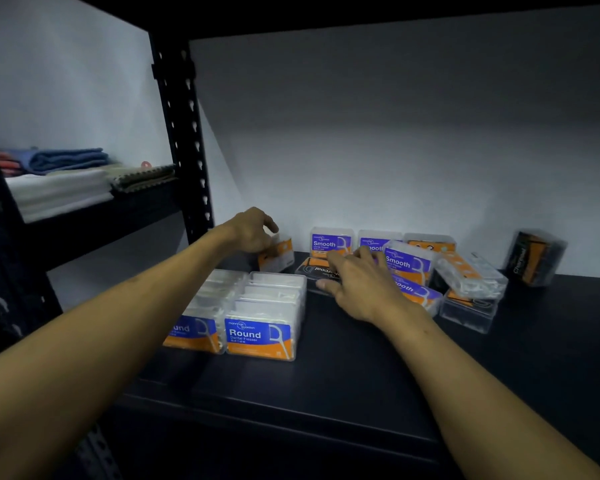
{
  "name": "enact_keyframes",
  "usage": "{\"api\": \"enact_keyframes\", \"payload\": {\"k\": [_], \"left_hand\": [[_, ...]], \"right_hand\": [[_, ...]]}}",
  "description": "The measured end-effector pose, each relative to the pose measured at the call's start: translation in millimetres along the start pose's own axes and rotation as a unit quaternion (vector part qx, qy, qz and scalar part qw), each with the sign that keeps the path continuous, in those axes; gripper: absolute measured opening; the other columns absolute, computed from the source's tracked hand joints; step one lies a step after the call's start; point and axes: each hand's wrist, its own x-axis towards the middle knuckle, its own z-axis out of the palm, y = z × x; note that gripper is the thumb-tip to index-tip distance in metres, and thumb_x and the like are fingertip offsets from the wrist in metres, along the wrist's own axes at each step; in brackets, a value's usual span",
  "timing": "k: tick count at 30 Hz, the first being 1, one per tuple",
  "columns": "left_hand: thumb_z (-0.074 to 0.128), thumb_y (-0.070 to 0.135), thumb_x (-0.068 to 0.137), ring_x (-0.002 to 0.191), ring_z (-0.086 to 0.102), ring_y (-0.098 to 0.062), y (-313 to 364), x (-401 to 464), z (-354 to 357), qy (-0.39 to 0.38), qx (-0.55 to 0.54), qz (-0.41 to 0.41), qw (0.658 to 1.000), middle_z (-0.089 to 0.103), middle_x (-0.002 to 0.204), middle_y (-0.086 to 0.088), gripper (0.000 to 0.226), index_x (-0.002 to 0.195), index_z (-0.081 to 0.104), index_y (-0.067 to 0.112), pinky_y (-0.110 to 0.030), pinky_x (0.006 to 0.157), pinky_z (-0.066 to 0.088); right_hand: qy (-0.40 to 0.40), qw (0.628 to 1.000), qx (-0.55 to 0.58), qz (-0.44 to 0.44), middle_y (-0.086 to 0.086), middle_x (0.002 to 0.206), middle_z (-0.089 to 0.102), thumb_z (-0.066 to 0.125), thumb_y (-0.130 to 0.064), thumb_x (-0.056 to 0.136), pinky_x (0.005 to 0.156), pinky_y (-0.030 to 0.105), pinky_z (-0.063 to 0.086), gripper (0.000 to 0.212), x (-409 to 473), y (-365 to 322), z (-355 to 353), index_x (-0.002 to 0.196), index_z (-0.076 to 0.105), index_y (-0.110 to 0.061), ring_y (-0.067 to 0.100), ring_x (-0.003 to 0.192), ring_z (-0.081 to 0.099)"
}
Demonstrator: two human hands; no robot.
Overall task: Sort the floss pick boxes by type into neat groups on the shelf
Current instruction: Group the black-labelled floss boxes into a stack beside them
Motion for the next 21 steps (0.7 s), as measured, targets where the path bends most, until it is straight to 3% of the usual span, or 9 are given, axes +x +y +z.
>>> {"api": "enact_keyframes", "payload": {"k": [3, 5, 9, 13, 18, 21], "left_hand": [[0.076, 0.018, 0.081, 0.079, 0.063, -0.02, 1, -4, -4, 0.021, -0.068, 0.044, 0.996, 0.069, 0.091, -0.006, 0.057, 0.135, 0.058, 0.025, -0.028, 0.078, 0.05], [0.072, 0.015, 0.083, 0.069, 0.064, -0.016, 4, -9, -9, 0.029, -0.09, 0.083, 0.992, 0.069, 0.087, -0.005, 0.057, 0.136, 0.056, 0.031, -0.026, 0.069, 0.049], [0.07, 0.016, 0.081, 0.081, 0.069, -0.019, 17, -26, -20, 0.066, -0.101, 0.128, 0.984, 0.066, 0.105, -0.005, 0.05, 0.126, 0.064, 0.035, -0.024, 0.066, 0.057], [0.067, 0.03, 0.068, 0.094, 0.067, -0.017, 36, -46, -35, 0.082, -0.089, 0.154, 0.981, 0.068, 0.111, 0.003, 0.049, 0.117, 0.067, 0.036, -0.033, 0.083, 0.058], [0.072, 0.021, 0.071, 0.085, 0.071, -0.023, 69, -63, -42, 0.049, -0.129, 0.169, 0.976, 0.067, 0.105, -0.001, 0.056, 0.124, 0.06, 0.034, -0.036, 0.077, 0.06], [0.072, 0.025, 0.067, 0.085, 0.071, -0.023, 95, -78, -26, 0.009, -0.105, 0.203, 0.973, 0.069, 0.105, -0.001, 0.053, 0.118, 0.064, 0.033, -0.035, 0.078, 0.059]], "right_hand": [[0.014, 1.0, 0.006, 0.015, 0.009, 0.136, 0.057, 0.059, -0.056, 0.091, 0.113, 0.051, 0.022, 0.054, 3, 3, -2, 0.129, 0.045, -0.021, 0.032, 0.133, 0.036], [0.04, 0.999, 0.016, 0.014, 0.008, 0.139, 0.052, 0.064, -0.058, 0.086, 0.111, 0.045, 0.022, 0.065, 0, 4, -4, 0.135, 0.043, -0.02, 0.03, 0.131, 0.035], [0.105, 0.991, 0.083, -0.003, 0.006, 0.135, 0.046, 0.072, -0.051, 0.082, 0.108, 0.039, 0.032, 0.078, -9, 5, -12, 0.145, 0.04, -0.02, 0.027, 0.127, 0.04], [0.144, 0.968, 0.205, 0.006, 0.0, 0.127, 0.04, 0.078, -0.04, 0.082, 0.097, 0.04, 0.049, 0.078, -33, 13, -31, 0.146, 0.041, -0.017, 0.023, 0.117, 0.053], [0.144, 0.969, 0.2, -0.006, -0.006, 0.117, 0.041, 0.082, -0.039, 0.079, 0.1, 0.025, 0.04, 0.075, -86, 38, -52, 0.142, 0.049, -0.014, 0.003, 0.105, 0.044], [0.123, 0.975, 0.185, -0.01, -0.005, 0.114, 0.043, 0.083, -0.038, 0.078, 0.094, 0.012, 0.033, 0.068, -128, 53, -64, 0.137, 0.055, -0.016, 0.003, 0.103, 0.046]]}}
